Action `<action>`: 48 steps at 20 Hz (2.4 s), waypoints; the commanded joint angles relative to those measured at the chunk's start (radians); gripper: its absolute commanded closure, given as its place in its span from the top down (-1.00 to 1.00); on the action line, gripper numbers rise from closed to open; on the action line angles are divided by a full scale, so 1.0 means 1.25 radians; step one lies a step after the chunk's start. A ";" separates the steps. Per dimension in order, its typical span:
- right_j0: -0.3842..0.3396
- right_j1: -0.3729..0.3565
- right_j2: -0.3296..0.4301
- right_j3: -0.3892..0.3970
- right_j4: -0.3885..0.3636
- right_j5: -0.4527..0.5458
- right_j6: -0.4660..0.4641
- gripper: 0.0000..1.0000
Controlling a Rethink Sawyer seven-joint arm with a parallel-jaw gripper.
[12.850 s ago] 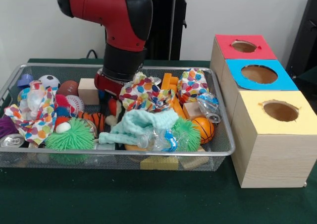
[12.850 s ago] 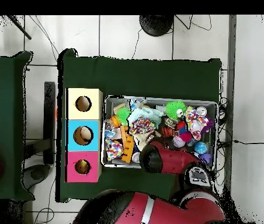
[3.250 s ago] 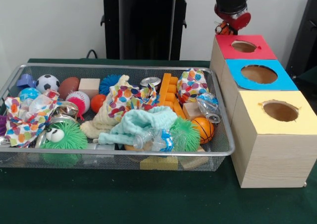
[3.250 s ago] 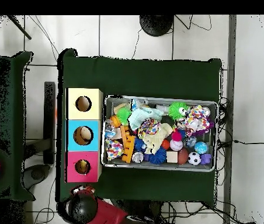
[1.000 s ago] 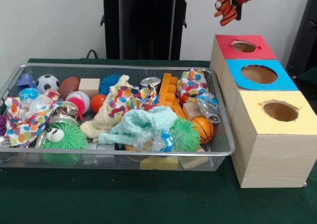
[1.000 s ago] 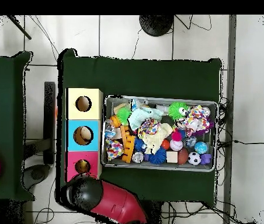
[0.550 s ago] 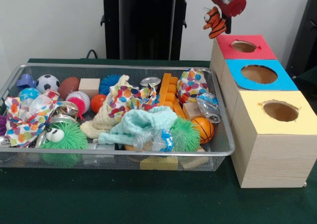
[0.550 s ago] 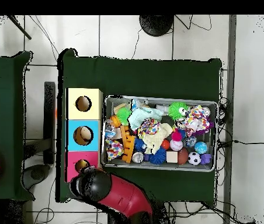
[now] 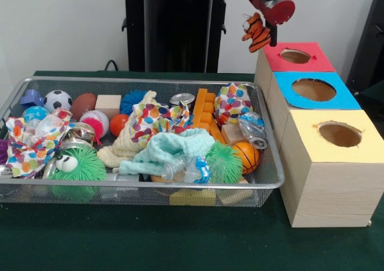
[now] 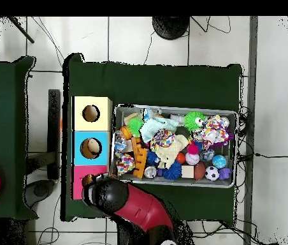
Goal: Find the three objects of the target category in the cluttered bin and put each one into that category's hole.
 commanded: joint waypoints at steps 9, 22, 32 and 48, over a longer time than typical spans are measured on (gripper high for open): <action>0.016 0.012 0.124 -0.050 0.147 0.015 0.139 -1.00; -0.021 0.044 0.228 0.042 0.271 -0.098 0.051 -1.00; -0.149 0.107 0.421 0.171 0.245 -0.300 0.080 -1.00; -0.151 0.113 0.379 0.159 0.156 -0.231 0.106 -1.00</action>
